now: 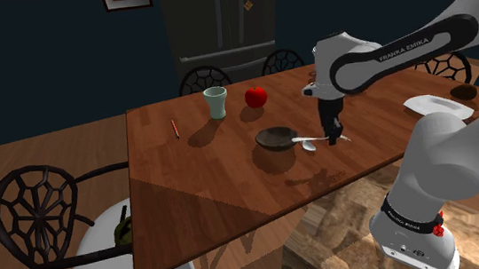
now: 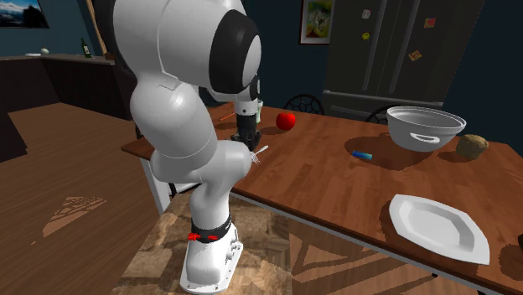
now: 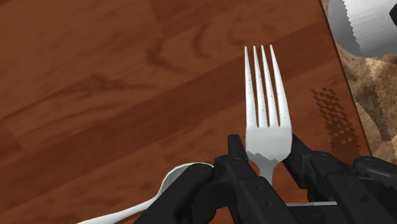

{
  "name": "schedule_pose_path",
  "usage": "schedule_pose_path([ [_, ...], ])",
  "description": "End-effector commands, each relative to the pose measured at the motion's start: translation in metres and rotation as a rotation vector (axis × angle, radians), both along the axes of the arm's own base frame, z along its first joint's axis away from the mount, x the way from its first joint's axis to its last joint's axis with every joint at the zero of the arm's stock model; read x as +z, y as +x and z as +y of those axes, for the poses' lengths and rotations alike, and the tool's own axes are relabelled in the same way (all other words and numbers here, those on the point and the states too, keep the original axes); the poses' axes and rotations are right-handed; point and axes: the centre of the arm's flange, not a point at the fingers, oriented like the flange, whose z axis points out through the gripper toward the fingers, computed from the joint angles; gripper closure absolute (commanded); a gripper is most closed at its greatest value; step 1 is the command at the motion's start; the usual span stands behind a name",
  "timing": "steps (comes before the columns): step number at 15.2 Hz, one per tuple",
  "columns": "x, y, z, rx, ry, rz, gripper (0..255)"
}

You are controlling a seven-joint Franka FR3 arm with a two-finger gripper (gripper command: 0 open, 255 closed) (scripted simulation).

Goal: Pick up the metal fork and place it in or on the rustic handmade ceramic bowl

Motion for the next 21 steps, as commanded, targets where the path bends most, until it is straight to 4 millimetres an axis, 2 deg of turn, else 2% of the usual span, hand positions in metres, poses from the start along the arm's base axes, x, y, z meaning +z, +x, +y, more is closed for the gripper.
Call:
schedule_pose_path([
  [1, 0.01, 0.001, 0.001, 0.0, 0.0, 0.0, 255],
  [10, 0.058, 0.001, 0.001, 0.0, 0.0, 0.0, 255],
  [11, 0.058, 0.001, 0.001, 0.0, 0.0, 0.0, 255],
  [21, 0.04, 0.128, 0.031, 0.0, 0.0, 0.0, 255],
])
